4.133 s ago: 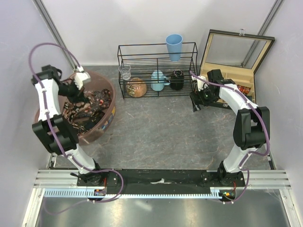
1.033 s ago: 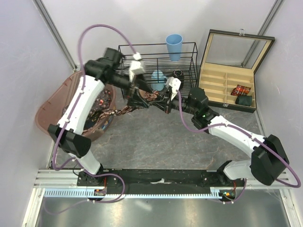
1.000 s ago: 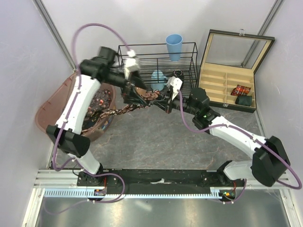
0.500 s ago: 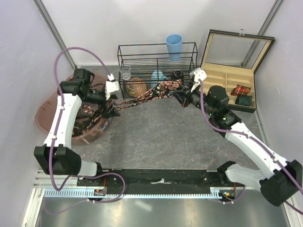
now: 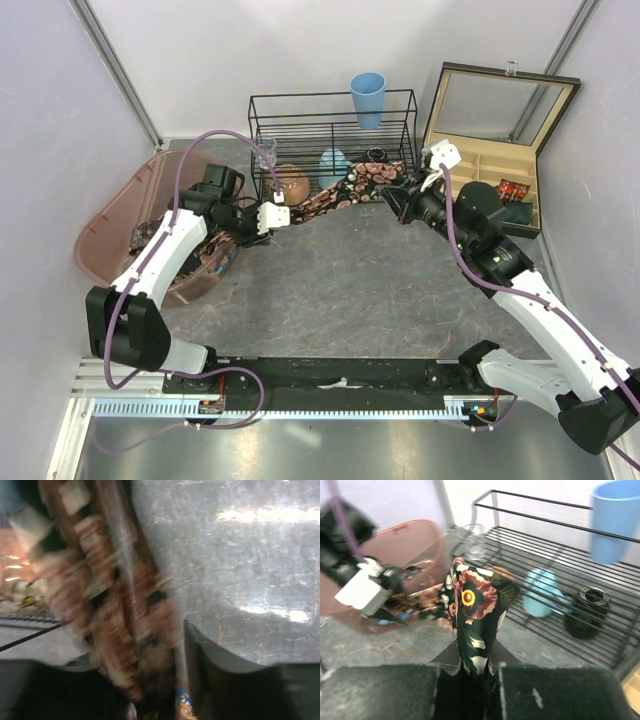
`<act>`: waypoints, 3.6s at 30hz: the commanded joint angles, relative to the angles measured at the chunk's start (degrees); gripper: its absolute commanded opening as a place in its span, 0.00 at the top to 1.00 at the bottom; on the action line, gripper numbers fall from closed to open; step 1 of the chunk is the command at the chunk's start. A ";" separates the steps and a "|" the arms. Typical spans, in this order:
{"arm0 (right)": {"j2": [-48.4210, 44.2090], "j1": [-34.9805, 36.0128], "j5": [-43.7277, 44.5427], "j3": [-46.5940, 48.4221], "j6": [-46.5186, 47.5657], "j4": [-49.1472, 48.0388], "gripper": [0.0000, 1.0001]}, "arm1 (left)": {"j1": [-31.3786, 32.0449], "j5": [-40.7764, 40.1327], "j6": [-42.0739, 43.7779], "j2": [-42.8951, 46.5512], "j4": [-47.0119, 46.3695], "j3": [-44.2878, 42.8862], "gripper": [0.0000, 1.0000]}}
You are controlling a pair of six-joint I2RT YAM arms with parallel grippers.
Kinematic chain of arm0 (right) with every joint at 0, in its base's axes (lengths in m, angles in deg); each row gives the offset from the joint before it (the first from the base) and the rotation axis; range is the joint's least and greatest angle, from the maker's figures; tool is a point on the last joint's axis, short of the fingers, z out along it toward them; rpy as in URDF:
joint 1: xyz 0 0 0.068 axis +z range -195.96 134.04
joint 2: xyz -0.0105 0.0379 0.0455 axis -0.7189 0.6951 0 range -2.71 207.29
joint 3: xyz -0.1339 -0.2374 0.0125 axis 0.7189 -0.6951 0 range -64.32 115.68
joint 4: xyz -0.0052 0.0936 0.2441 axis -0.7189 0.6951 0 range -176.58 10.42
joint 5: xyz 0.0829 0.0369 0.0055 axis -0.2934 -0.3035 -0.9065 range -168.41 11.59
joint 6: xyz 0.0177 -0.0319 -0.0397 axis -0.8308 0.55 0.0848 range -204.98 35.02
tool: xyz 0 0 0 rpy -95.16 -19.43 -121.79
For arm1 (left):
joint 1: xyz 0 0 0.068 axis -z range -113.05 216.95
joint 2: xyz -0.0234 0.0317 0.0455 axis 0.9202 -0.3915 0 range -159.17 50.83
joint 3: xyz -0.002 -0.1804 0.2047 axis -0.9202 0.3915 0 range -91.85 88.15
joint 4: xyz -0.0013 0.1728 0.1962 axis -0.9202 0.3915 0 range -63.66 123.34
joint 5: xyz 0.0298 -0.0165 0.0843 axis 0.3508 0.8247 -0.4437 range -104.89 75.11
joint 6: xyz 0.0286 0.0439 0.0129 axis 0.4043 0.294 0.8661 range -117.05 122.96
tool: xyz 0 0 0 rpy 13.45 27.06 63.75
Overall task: Roll the ties
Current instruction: Place the tie at the center of the board, then flatten out the tie at the center of the board.
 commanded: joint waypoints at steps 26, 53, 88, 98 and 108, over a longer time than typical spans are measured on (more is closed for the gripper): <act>1.18 -24.99 14.62 -0.21 -7.06 46.74 1.00 | 21.50 16.65 -12.90 -39.61 36.76 -32.71 0.94; 14.03 -34.83 9.95 -2.61 -6.20 47.52 0.31 | 12.63 6.13 -15.10 -21.72 18.93 -21.57 0.22; 33.63 -8.20 25.67 -3.91 25.54 39.27 0.58 | 2.61 6.99 -25.55 -14.40 13.47 -10.57 0.23; 26.87 -14.94 28.58 0.92 29.84 46.82 1.00 | 2.87 6.55 -21.95 -14.31 15.04 -10.48 0.25; 18.14 -40.71 28.50 -3.74 53.75 44.63 0.84 | 7.97 2.86 -13.51 -11.06 15.05 -3.45 0.23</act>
